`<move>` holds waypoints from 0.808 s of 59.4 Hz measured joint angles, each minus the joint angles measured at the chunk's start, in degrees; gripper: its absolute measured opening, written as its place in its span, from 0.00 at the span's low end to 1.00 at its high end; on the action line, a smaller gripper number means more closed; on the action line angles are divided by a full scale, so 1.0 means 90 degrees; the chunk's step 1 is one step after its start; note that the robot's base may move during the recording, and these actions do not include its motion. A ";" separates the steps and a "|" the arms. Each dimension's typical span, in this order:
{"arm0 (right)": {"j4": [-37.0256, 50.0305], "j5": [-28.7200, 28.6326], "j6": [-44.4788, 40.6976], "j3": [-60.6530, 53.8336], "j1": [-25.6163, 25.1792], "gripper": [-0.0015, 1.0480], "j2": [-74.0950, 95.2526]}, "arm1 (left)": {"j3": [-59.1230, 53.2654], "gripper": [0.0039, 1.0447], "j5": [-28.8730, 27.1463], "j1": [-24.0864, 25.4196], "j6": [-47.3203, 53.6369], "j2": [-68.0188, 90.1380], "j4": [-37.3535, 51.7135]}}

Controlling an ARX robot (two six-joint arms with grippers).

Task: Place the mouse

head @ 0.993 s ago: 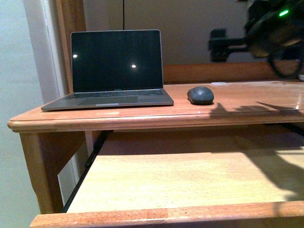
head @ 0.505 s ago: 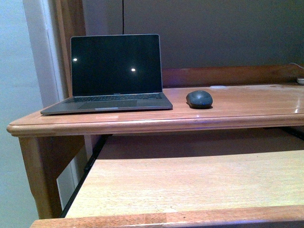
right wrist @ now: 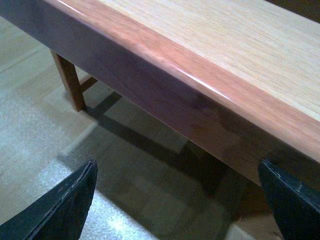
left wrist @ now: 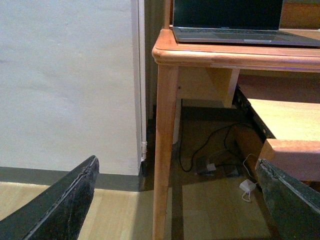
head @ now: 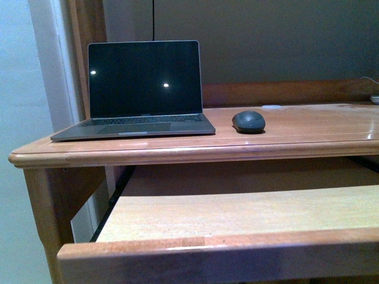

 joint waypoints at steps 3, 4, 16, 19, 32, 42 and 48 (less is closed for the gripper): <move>0.0389 0.0376 0.0194 0.0204 0.0376 0.93 0.0362 | 0.0000 0.93 0.0000 0.0000 0.0000 0.0000 0.0000; 0.0466 0.0415 0.0240 0.0260 0.0452 0.93 0.0442 | 0.0000 0.93 -0.0002 0.0000 0.0000 0.0000 0.0000; 0.1246 0.2336 0.1005 0.1921 0.1773 0.93 0.2217 | 0.0000 0.93 -0.0002 0.0000 0.0000 0.0000 0.0000; 0.1241 0.2759 0.1171 0.2382 0.2008 0.93 0.2616 | 0.0000 0.93 -0.0002 0.0000 -0.0002 0.0000 0.0000; 0.0899 0.3939 0.1593 0.3733 0.2572 0.93 0.3623 | 0.0000 0.93 -0.0002 0.0000 -0.0002 0.0000 0.0000; 0.0658 0.3803 0.1999 0.3844 0.2567 0.93 0.3521 | 0.0000 0.93 0.0000 0.0000 0.0000 -0.0002 0.0000; 0.0398 0.3633 0.2300 0.3662 0.2344 0.93 0.3016 | 0.0000 0.93 0.0000 0.0000 -0.0002 -0.0002 0.0000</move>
